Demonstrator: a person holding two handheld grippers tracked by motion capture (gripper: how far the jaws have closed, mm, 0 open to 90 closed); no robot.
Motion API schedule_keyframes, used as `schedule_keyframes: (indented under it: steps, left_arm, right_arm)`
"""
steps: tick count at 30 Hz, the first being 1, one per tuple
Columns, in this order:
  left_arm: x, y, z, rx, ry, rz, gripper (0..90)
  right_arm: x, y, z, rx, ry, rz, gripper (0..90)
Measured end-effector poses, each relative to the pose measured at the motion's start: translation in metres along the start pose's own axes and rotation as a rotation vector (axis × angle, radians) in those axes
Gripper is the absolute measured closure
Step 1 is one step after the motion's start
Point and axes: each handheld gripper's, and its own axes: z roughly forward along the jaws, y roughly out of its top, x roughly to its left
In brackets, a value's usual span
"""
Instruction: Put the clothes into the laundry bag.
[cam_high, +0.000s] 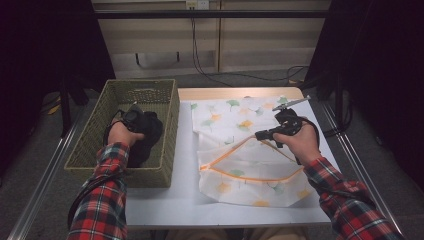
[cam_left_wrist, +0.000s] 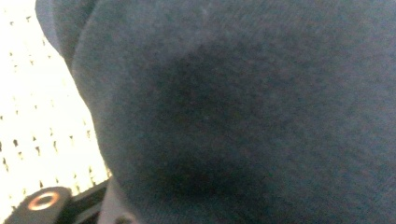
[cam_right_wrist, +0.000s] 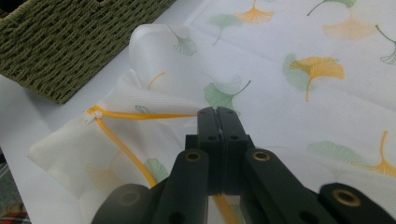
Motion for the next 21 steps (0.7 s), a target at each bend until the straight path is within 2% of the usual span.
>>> schedule_keyframes:
  steps: [5,11,14,15,18,21]
  left_arm:
    - [0.001,-0.001,-0.003,0.008,-0.025,-0.024,59.3]
    - [0.005,0.001,-0.018,0.005,-0.082,-0.098,59.9]
    - [0.007,0.003,-0.03,-0.006,-0.101,-0.1,60.0]
    - [0.006,0.004,-0.034,-0.014,-0.094,-0.103,60.0]
    - [0.006,0.008,-0.049,-0.009,-0.103,-0.087,60.1]
    - [0.005,0.011,-0.062,-0.025,-0.114,-0.073,60.1]
  right_arm:
    - [0.001,0.001,-0.001,-0.002,0.004,-0.007,90.0]
    - [0.001,0.001,-0.001,-0.005,0.006,-0.003,90.0]
    - [0.001,0.001,0.0,-0.004,0.002,-0.005,90.0]
    - [0.001,0.001,-0.001,-0.004,0.003,-0.005,90.0]
    - [0.0,0.001,-0.002,-0.004,-0.002,0.0,90.0]
    - [0.0,0.001,-0.002,-0.003,-0.004,-0.002,90.0]
